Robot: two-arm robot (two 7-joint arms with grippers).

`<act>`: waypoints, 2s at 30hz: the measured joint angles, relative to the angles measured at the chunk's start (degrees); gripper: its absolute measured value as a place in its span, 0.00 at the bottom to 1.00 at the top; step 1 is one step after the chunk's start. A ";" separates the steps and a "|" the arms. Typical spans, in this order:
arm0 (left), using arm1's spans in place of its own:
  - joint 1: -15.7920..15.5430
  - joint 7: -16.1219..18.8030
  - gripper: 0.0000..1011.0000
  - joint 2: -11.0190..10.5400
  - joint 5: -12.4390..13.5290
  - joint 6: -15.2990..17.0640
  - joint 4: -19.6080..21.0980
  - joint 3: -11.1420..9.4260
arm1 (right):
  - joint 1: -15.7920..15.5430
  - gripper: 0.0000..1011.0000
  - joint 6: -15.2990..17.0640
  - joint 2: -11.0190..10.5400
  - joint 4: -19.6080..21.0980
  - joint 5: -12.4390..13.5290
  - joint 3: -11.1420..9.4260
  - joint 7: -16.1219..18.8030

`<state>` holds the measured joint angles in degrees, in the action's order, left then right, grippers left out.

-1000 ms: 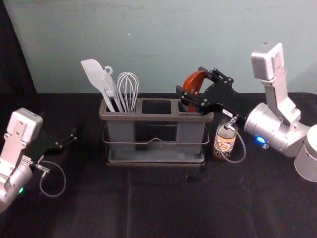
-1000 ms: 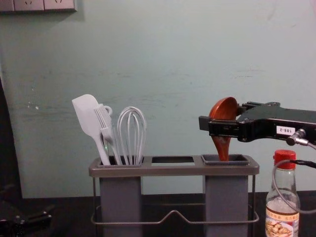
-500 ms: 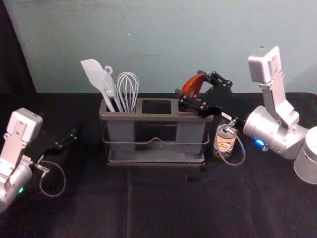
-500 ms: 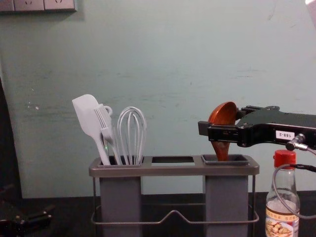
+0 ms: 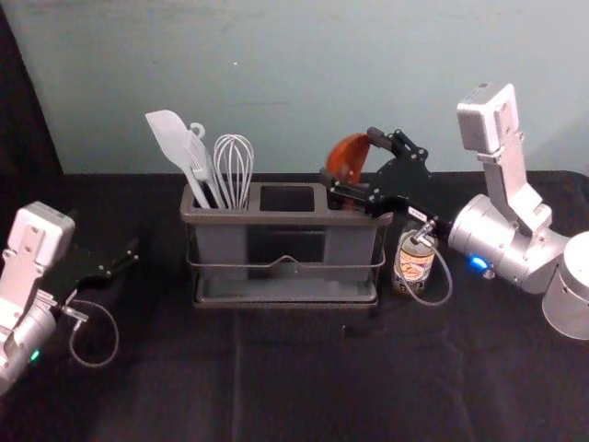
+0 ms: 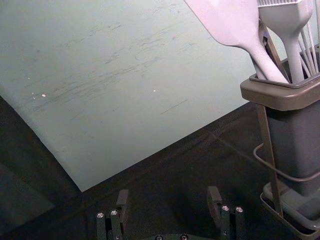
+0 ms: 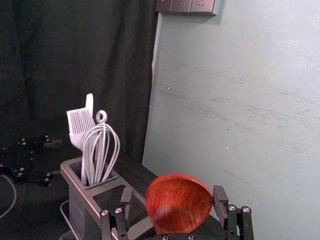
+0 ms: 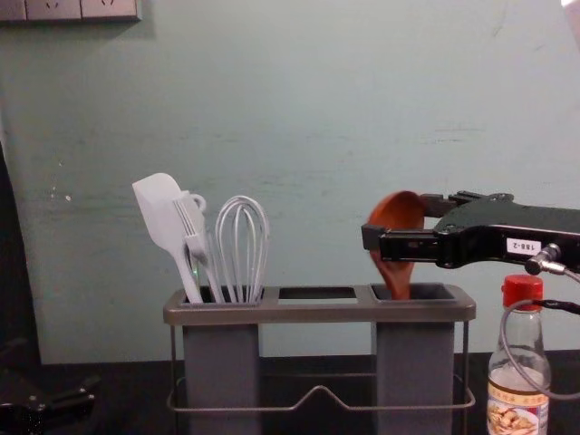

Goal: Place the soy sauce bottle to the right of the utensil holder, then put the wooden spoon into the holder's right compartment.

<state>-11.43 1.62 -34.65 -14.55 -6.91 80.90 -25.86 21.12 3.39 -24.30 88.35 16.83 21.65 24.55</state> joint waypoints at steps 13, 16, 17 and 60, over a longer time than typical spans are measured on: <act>0.00 0.00 1.00 0.00 0.00 0.00 0.00 0.00 | -0.16 0.99 0.70 -0.09 0.73 -0.13 -0.16 -0.50; 0.00 0.00 1.00 0.00 0.00 0.00 0.00 0.00 | -0.88 0.99 1.56 -0.29 2.27 -0.58 -0.71 -1.67; 0.00 0.00 1.00 0.00 0.00 0.00 0.00 0.00 | -1.10 0.99 1.69 -0.33 2.70 -0.71 -0.85 -2.01; 0.00 0.00 1.00 0.00 0.00 0.00 0.00 0.00 | -30.90 0.99 -14.95 7.98 9.16 -12.90 -12.31 -21.14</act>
<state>-11.43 1.62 -34.65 -14.55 -6.91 80.90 -25.86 -9.78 -11.55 -16.32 97.51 3.93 9.33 3.41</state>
